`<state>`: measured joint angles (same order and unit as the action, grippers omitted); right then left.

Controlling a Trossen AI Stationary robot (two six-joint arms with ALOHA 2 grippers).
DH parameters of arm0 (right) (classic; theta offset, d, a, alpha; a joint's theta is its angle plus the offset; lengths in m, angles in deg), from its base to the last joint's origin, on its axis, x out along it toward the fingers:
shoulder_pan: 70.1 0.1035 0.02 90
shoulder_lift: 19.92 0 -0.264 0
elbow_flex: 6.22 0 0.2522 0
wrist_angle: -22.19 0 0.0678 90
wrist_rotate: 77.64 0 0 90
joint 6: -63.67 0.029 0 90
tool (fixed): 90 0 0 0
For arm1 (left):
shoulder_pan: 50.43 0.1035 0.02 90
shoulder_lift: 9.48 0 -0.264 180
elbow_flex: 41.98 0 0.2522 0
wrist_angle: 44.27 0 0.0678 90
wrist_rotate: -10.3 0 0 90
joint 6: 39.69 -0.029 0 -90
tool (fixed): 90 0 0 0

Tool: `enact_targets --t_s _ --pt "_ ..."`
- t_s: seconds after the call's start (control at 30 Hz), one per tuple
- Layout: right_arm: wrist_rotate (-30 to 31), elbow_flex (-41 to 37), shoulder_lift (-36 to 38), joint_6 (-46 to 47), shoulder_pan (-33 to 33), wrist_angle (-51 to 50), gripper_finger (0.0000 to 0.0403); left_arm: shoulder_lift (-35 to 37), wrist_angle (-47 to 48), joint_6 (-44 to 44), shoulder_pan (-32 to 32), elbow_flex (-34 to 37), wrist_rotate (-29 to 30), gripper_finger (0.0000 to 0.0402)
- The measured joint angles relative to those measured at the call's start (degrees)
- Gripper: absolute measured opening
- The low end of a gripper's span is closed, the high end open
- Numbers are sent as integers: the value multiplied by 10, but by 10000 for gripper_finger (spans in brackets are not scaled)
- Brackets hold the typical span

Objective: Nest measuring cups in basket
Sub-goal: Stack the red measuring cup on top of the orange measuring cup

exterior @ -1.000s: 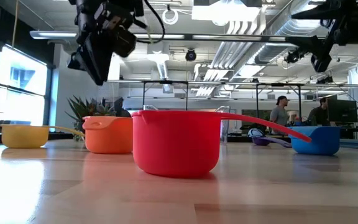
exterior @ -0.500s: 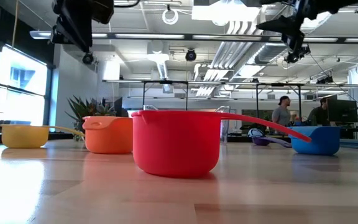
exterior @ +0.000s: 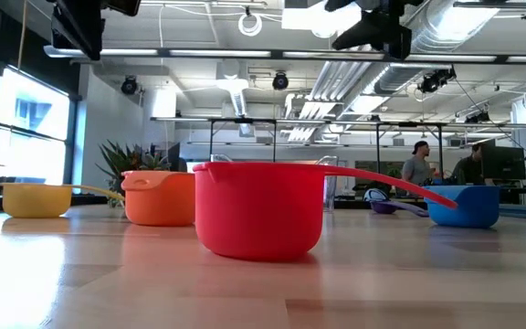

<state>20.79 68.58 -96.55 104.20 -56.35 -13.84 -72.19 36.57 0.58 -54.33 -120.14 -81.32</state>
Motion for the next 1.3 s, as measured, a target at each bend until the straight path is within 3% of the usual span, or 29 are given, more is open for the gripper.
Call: enact_targets --t_s 0.23,0.63,1.3 --pt "6 78 -117 2 27 -29 213 0 36 0 -31 0 11 65" --pt "3 121 -258 30 56 -27 213 1 39 0 -76 0 49 64" --pt "23 124 -304 -19 76 27 213 1 37 0 -83 0 70 62"
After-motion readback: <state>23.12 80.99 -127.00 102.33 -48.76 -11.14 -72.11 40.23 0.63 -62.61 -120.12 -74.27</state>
